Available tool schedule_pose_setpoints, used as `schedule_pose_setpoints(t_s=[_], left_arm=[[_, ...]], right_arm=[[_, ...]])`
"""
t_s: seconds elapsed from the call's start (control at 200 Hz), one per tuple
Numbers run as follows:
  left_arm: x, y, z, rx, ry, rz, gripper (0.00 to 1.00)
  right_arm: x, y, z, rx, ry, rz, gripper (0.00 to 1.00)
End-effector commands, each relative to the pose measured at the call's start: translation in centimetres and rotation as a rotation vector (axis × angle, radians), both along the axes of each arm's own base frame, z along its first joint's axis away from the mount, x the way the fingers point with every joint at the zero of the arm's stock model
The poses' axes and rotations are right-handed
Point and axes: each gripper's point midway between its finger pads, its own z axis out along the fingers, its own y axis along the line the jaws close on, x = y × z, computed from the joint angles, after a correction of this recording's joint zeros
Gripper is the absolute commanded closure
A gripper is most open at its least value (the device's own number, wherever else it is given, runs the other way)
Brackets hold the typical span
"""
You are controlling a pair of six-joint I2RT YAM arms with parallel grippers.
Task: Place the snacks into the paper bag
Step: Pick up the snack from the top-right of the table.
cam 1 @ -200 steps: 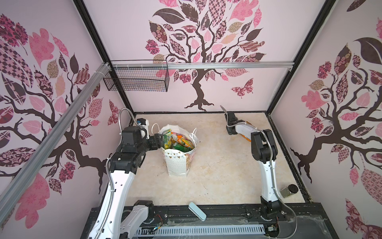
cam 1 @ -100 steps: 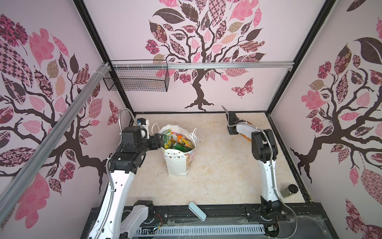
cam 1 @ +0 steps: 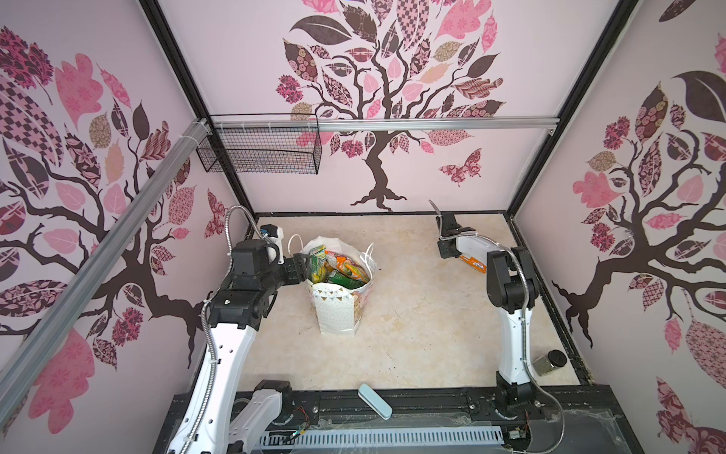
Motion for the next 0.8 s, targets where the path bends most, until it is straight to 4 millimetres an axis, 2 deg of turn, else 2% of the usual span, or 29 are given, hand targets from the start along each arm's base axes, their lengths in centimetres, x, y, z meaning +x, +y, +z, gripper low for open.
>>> schedule_pose_setpoints(t_s=[0.0, 0.16, 0.295, 0.59, 0.795], left_arm=[[0.4, 0.0, -0.8, 0.0, 0.007, 0.001, 0.3], [0.4, 0.1, -1.0, 0.001, 0.012, 0.002, 0.3], [0.5, 0.0, -1.0, 0.0, 0.01, 0.0, 0.3], [0.4, 0.3, -1.1, 0.01, 0.013, 0.01, 0.3], [0.5, 0.3, -1.2, 0.008, 0.014, 0.01, 0.31]], right_arm=[[1.1, 1.5, 10.4, 0.165, -0.25, 0.0, 1.0], [0.1, 1.2, 15.4, 0.201, -0.381, -0.01, 1.0], [-0.7, 1.6, 18.6, 0.242, -0.421, 0.01, 1.0], [-2.9, 3.7, 26.2, 0.404, -0.554, 0.103, 1.0], [-4.6, 5.2, 30.4, 0.506, -0.612, 0.171, 1.0]])
